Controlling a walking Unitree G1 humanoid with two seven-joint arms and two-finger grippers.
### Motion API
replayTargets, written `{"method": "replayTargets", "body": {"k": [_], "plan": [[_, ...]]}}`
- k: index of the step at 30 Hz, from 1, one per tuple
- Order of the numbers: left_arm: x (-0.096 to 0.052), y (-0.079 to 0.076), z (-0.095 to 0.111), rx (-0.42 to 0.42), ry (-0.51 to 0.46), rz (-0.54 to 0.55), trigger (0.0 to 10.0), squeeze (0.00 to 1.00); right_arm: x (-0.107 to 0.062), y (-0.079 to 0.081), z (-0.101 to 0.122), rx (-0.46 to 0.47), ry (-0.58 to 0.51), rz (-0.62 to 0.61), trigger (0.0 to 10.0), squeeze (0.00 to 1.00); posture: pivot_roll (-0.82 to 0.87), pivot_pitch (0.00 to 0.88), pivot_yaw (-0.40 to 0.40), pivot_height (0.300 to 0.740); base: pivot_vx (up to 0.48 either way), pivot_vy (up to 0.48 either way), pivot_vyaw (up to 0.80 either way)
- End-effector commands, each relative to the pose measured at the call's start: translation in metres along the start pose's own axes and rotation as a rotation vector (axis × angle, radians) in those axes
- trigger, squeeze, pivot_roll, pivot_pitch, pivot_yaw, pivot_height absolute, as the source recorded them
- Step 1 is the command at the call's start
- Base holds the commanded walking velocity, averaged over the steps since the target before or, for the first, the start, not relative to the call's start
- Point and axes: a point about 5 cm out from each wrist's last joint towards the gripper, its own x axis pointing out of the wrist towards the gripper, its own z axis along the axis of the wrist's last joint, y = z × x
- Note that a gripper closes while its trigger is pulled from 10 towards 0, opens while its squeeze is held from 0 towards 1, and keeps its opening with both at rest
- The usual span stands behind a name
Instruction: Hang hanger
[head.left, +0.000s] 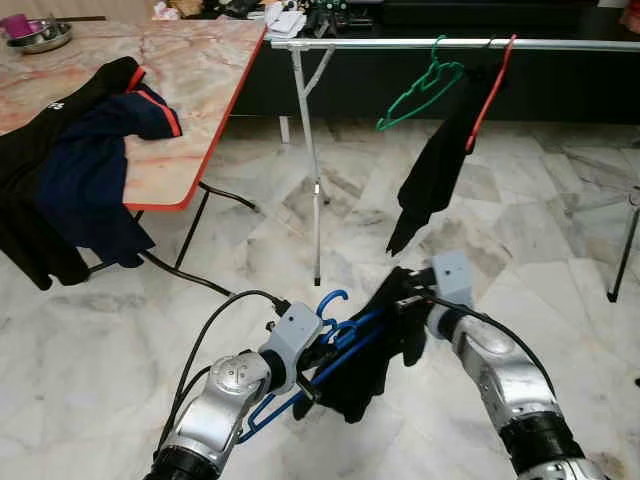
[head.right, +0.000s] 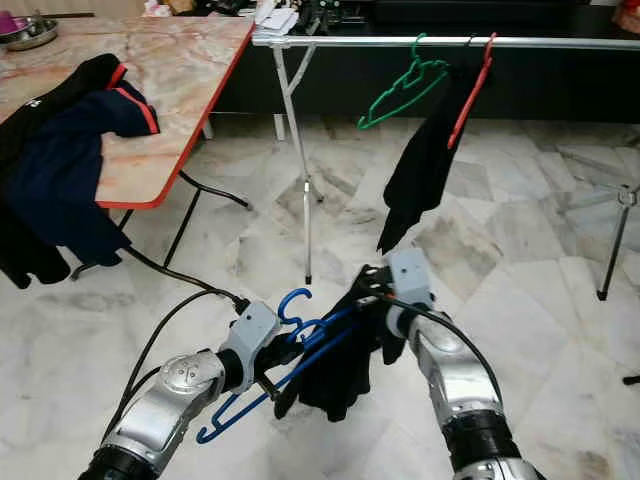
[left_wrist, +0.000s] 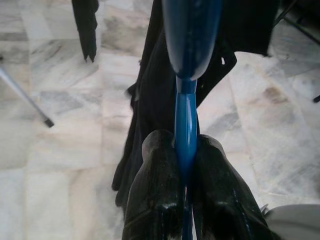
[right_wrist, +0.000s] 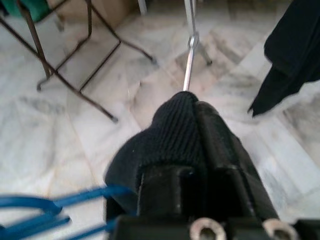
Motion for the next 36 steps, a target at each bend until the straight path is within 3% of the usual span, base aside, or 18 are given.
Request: {"method": "replayTargets", "body": {"k": [1, 8, 12, 18, 27, 36], "plan": [[-0.001, -0.001, -0.003, -0.030, -0.004, -0.002, 10.0, 0.00, 0.000, 0.009, 0.014, 0.005, -0.086, 0.059, 10.0, 0.00, -0.04, 0.215, 0.009, 0.740, 0.000, 0.000, 0.00], [0.001, -0.002, 0.001, -0.062, -0.029, -0.003, 10.0, 0.00, -0.002, 0.044, 0.025, 0.042, -0.201, 0.308, 10.0, 0.00, -0.04, 0.214, 0.009, 0.740, 0.000, 0.000, 0.00], [0.001, 0.001, 0.001, -0.078, -0.044, 0.029, 10.0, 0.00, -0.006, 0.053, 0.028, 0.068, -0.221, 0.387, 10.0, 0.00, -0.04, 0.215, 0.008, 0.740, 0.000, 0.000, 0.00], [0.003, 0.007, 0.008, -0.137, -0.094, 0.078, 10.0, 0.00, -0.022, 0.071, 0.031, 0.087, -0.253, 0.599, 10.0, 0.00, -0.05, 0.215, 0.007, 0.740, 0.000, 0.000, 0.00], [0.002, 0.021, 0.022, -0.274, -0.219, 0.205, 10.0, 0.00, -0.024, 0.059, 0.021, 0.077, -0.207, 0.530, 10.0, 0.00, -0.05, 0.217, 0.003, 0.740, 0.000, 0.000, 0.00], [0.003, 0.022, 0.030, -0.317, -0.278, 0.218, 10.0, 0.00, -0.026, 0.060, 0.018, 0.077, -0.198, 0.537, 10.0, 0.00, -0.05, 0.217, 0.003, 0.740, 0.000, 0.000, 0.00]]}}
